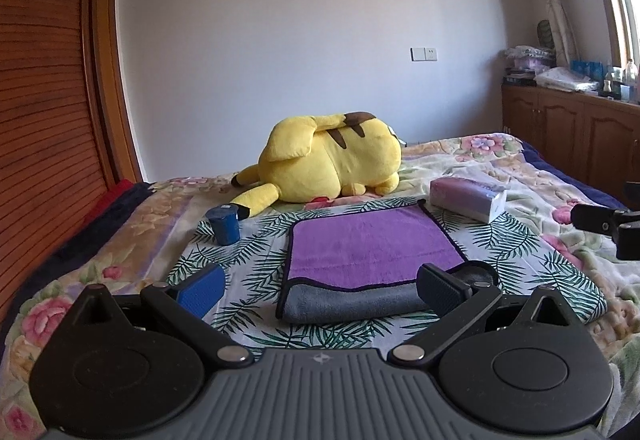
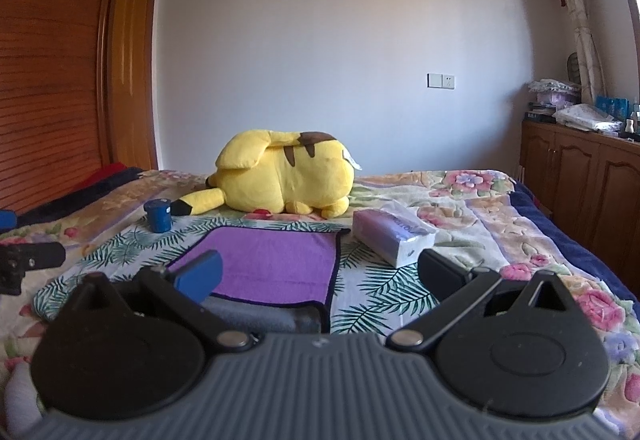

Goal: Fold towel

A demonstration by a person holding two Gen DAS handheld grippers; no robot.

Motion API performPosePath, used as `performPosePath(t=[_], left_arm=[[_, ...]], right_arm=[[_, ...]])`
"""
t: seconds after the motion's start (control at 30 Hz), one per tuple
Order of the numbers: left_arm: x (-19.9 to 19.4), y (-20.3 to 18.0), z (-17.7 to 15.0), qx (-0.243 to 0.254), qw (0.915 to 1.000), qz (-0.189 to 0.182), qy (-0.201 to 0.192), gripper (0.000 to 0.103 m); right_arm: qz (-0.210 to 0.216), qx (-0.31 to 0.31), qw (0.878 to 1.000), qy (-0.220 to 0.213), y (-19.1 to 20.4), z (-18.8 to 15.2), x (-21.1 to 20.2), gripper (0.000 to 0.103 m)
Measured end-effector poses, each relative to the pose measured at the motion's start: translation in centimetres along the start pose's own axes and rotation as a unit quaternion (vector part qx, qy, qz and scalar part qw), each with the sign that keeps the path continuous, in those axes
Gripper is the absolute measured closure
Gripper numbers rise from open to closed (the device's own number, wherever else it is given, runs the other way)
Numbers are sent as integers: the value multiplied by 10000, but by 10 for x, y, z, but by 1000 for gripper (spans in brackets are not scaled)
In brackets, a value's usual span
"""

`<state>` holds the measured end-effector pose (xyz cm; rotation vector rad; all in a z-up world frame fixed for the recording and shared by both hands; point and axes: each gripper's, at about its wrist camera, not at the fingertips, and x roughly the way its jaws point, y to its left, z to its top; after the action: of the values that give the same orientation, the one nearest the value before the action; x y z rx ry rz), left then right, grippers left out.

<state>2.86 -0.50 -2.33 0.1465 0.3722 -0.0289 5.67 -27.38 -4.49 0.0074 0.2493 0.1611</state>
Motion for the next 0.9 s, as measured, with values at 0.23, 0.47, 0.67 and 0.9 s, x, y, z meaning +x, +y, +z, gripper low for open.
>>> performPosePath(t=[0.23, 0.47, 0.67, 0.9], left_arm=[[17, 0, -2, 59, 9999, 19, 124, 0], [35, 4, -2, 104, 9996, 9, 260, 0], [52, 7, 0, 132, 9993, -46, 339, 0], [71, 10, 2, 145, 9988, -150, 447, 0]], right_arm=[[29, -5, 9998, 213, 0, -2, 16, 0], [36, 81, 9990, 434, -2, -4, 35, 0], [79, 132, 9980, 614, -5, -8, 49, 0], [181, 71, 9965, 818, -2, -10, 69, 0]])
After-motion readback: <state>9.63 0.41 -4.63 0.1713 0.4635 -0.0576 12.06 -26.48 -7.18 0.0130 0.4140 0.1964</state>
